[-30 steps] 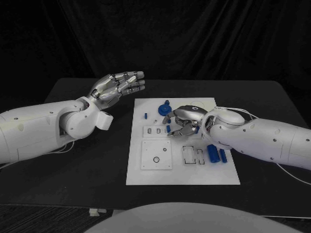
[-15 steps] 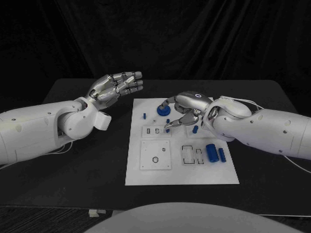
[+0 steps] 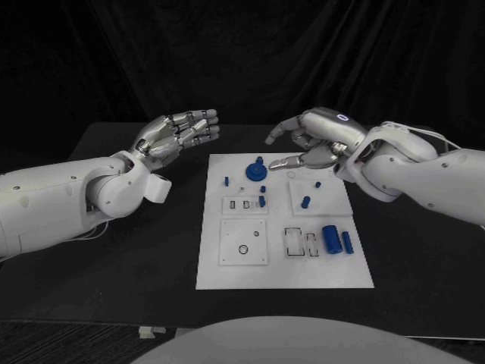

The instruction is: Assemble the parts on the task board

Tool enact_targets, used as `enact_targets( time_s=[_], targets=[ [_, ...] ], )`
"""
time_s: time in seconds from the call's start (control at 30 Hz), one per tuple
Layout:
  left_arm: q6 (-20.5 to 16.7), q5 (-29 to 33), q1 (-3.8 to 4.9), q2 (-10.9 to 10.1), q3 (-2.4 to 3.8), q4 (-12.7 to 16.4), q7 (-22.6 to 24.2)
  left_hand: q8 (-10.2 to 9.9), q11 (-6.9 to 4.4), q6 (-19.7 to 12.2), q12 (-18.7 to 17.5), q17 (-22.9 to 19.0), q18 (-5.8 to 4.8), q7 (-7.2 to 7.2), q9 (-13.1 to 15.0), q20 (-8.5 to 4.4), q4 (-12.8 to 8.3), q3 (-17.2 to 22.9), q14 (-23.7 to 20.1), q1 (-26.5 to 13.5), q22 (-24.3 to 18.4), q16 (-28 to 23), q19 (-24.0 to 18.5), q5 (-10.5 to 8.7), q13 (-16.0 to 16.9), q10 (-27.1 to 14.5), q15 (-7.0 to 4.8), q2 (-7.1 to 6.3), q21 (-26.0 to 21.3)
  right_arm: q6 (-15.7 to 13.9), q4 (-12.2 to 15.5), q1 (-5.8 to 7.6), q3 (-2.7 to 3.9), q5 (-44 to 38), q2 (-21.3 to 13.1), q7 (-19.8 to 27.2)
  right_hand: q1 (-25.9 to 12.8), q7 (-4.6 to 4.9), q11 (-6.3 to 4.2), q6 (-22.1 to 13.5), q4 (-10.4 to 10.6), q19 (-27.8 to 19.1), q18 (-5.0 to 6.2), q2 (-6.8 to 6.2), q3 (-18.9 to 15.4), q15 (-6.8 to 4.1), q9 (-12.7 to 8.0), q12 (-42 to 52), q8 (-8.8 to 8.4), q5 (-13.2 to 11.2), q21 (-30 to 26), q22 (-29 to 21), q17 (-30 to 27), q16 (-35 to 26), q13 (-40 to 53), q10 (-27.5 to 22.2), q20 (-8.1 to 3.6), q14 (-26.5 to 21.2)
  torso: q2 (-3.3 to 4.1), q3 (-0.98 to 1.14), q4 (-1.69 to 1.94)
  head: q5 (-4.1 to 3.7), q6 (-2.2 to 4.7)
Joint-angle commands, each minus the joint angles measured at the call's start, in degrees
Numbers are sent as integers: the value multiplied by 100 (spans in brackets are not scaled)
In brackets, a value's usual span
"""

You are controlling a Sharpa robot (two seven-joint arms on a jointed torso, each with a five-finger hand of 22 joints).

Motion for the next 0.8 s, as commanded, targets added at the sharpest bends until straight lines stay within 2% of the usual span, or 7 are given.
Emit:
enact_targets(
  time_s=[0.03, 0.3, 0.4, 0.43, 0.5, 0.63, 0.8],
  targets=[
    [-517, -717, 146, -6, 13, -7, -252, -49, 224, -24, 543, 115, -56, -59, -2, 0, 37, -50, 667, -201, 149, 547, 716, -364, 165, 543, 56, -1, 416, -357, 134, 91, 1, 743, -223, 457, 42, 7, 36, 137, 0, 570, -34, 78, 48, 22, 16, 15, 56, 9, 66, 1491, 1509, 15, 1505, 605, 21, 601, -1, 5, 3, 51, 1],
    [-543, -3299, 758, 156, 14, -170, -1624, 396, -573, 1160, 3402, 1416, 263, 218, 125, -462, -67, -780, 2830, -1311, 886, 3468, 3827, -2002, 1818, 2412, -825, 134, 2167, -199, 268, 190, 0, 1137, -739, 358, 220, 24, 66, 414, -16, 597, -45, 300, 101, 45, 35, 15, 127, 162, 103, 1506, 1509, 15, 1505, 605, 40, 601, -36, 18, -4, 105, 1],
    [-286, -4195, 1059, 336, 15, -167, -2230, 682, -707, 1549, 4967, 3999, 260, 225, 189, -708, -88, -1046, 4242, -1699, 1341, 5237, 4369, -2489, 4870, 4429, -965, 205, 2919, -166, 259, 184, 0, 1179, -807, 310, 317, 27, 74, 444, -27, 597, -45, 345, 102, 52, 26, 15, 114, 327, 103, 1506, 1509, 15, 1505, 605, 47, 601, -54, 24, -8, 91, 1],
    [-159, -4409, 1146, 400, 15, -161, -2440, 1036, -835, 2081, 5661, 6959, 244, 100, 322, -809, -2, -1209, 6076, -1952, 1807, 6251, 4620, -2601, 7156, 6185, -1096, 220, 3624, -160, 254, 176, 0, 1186, -814, 299, 332, 27, 74, 453, -26, 597, -45, 355, 97, 53, 24, 15, 112, 358, 103, 1506, 1509, 15, 1505, 605, 49, 601, -61, 29, -11, 88, 1],
    [275, -4859, 1352, 593, 15, -145, -3075, 1364, -978, 2636, 5846, 8521, 11, -119, 517, -949, 26, -1319, 7140, -2109, 3855, 6457, 5380, -2090, 8406, 7196, -1225, 246, 5247, -151, 239, 140, 0, 1200, -816, 267, 364, 27, 75, 465, -29, 597, -45, 370, 90, 54, 19, 15, 104, 410, 103, 1506, 1509, 15, 1505, 605, 51, 601, -78, 39, -28, 98, 1],
    [1040, -5233, 1604, 921, 17, -135, -4111, 1613, -1235, 3099, 5862, 8635, -382, -385, 838, -1180, 64, -1356, 7222, -1837, 6803, 6462, 6478, -1355, 8586, 7344, -1488, 216, 7290, -121, 210, 64, 0, 1212, -798, 196, 376, 29, 75, 467, -27, 597, -45, 386, 82, 54, 15, 15, 96, 448, 103, 1506, 1509, 15, 1505, 605, 52, 601, -131, 64, -46, 74, 1],
    [1846, -5462, 1820, 1488, 18, -264, -5337, 1561, -1352, 3251, 5862, 8635, -517, -474, 1047, -1283, 18, -1075, 7222, -1443, 7661, 6462, 6855, -1689, 8586, 7344, -1590, 120, 7769, -36, 141, -60, 0, 1219, -754, 80, 387, 31, 79, 461, -28, 597, -45, 397, 74, 55, 8, 15, 83, 486, 103, 1506, 1509, 15, 1505, 605, 52, 601, -202, 129, -97, 63, 1]
  ],
)
